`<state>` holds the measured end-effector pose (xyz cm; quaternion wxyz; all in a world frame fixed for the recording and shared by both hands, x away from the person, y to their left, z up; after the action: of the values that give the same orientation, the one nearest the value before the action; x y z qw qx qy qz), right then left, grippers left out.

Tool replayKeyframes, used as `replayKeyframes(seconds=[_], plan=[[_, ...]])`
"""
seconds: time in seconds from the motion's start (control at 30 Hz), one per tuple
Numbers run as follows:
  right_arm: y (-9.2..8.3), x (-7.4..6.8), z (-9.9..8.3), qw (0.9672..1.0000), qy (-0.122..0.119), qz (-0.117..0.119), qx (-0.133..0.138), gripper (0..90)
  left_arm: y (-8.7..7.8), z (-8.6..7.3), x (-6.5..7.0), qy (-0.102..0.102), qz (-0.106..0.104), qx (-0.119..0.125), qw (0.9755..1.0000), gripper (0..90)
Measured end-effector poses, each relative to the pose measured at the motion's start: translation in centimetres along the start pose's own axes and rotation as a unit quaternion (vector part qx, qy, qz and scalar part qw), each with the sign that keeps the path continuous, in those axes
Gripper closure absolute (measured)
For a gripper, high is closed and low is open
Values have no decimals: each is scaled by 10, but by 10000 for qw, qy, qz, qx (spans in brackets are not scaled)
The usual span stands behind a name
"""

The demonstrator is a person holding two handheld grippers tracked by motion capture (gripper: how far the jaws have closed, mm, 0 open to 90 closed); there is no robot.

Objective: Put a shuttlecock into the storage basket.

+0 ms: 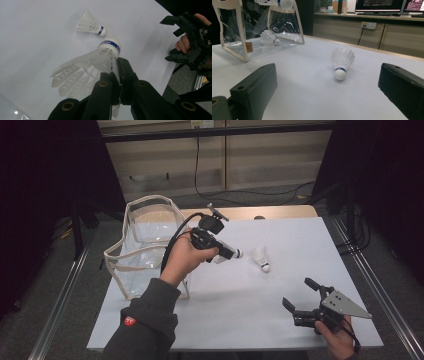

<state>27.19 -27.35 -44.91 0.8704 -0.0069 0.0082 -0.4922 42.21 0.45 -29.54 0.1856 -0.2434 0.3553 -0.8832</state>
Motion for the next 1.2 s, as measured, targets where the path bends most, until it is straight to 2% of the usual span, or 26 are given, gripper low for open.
replayKeyframes(seconds=[0.73, 1.07, 1.13, 1.2], plan=[[0, -1, 1, 10000, 13, 15, 19, 21, -16, 17, 2, 67, 98, -105, 9999, 891], [0, -1, 1, 10000, -9, 18, 14, 21, -24, 22, 0, 43, 107, -63, 9999, 891], [0, -1, 1, 10000, 21, 9, 26, 21, -24, 23, 1, -31, 133, -14, 9999, 890], [0, -1, 1, 10000, 22, 14, 29, 21, -25, 23, 0, 34, 126, -65, 9999, 891]])
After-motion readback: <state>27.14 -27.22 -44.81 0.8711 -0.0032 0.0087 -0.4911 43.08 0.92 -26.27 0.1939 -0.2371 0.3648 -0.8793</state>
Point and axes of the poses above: each handheld gripper's, and its own axes: y roughly forward along the jaws, z roughly out of its top, x roughly to its right, the point moved 3 cm from there along y, roughly forward along the jaws, and after that the axes turned 7 degrees about x, right-handed, at the moved point
